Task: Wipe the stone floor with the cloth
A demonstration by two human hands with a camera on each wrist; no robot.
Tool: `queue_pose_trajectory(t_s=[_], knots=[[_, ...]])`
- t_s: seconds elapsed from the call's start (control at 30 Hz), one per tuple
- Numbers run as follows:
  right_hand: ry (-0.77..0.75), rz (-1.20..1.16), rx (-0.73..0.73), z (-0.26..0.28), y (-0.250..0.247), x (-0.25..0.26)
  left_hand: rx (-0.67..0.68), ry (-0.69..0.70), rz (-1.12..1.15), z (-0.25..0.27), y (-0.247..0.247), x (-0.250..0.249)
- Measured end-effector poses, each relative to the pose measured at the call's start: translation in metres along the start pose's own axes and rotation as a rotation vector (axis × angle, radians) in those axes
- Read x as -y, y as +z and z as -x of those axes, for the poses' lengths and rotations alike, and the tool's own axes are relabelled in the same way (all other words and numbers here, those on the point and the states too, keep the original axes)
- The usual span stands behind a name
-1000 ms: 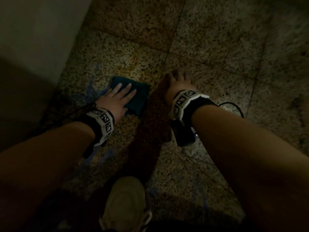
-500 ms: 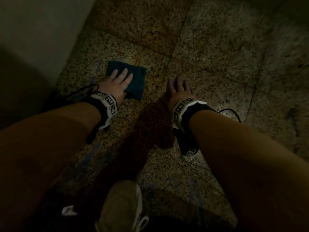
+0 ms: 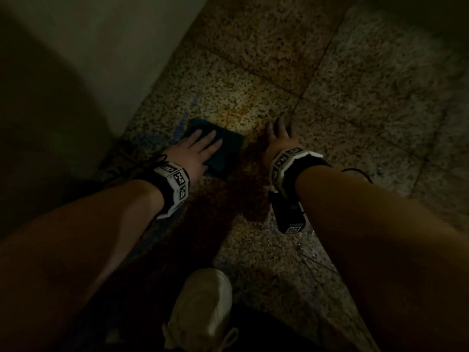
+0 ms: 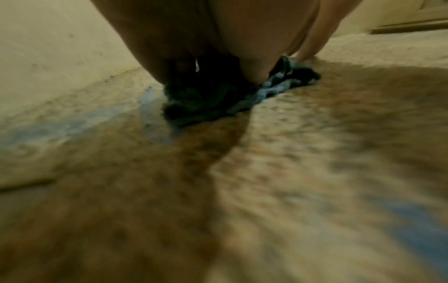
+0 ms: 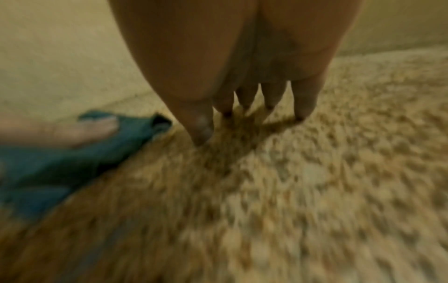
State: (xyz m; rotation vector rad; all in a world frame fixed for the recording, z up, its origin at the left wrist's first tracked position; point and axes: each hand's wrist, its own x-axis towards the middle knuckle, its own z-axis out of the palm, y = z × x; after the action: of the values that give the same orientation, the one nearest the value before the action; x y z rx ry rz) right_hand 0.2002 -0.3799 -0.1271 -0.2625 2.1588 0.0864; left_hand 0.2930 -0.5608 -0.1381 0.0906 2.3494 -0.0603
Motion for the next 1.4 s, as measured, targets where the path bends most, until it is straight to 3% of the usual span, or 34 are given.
queue_pose_trajectory(t_s=[0.33, 0.7, 0.83, 0.93, 1.23, 1.4], knots=[[-0.029, 0.005, -0.006, -0.007, 0.008, -0.007, -0.03, -0.162, 0.176, -0.047, -0.045, 0.024], [0.058, 0.059, -0.008, 0.001, -0.004, 0.015, -0.02, -0.198, 0.118, -0.001, 0.009, 0.024], [-0.077, 0.08, -0.083, 0.002, -0.009, 0.034, -0.04, -0.176, 0.148, 0.0, 0.012, 0.029], [-0.104, 0.058, -0.031, -0.003, -0.008, 0.043, -0.031, -0.154, 0.152, -0.005, 0.009, 0.033], [-0.116, 0.048, -0.026, -0.016, 0.002, 0.038, -0.005, -0.228, 0.242, -0.057, -0.049, 0.057], [-0.124, 0.058, -0.028, -0.018, 0.003, 0.036, -0.022, -0.25, 0.212, -0.063, -0.056, 0.054]])
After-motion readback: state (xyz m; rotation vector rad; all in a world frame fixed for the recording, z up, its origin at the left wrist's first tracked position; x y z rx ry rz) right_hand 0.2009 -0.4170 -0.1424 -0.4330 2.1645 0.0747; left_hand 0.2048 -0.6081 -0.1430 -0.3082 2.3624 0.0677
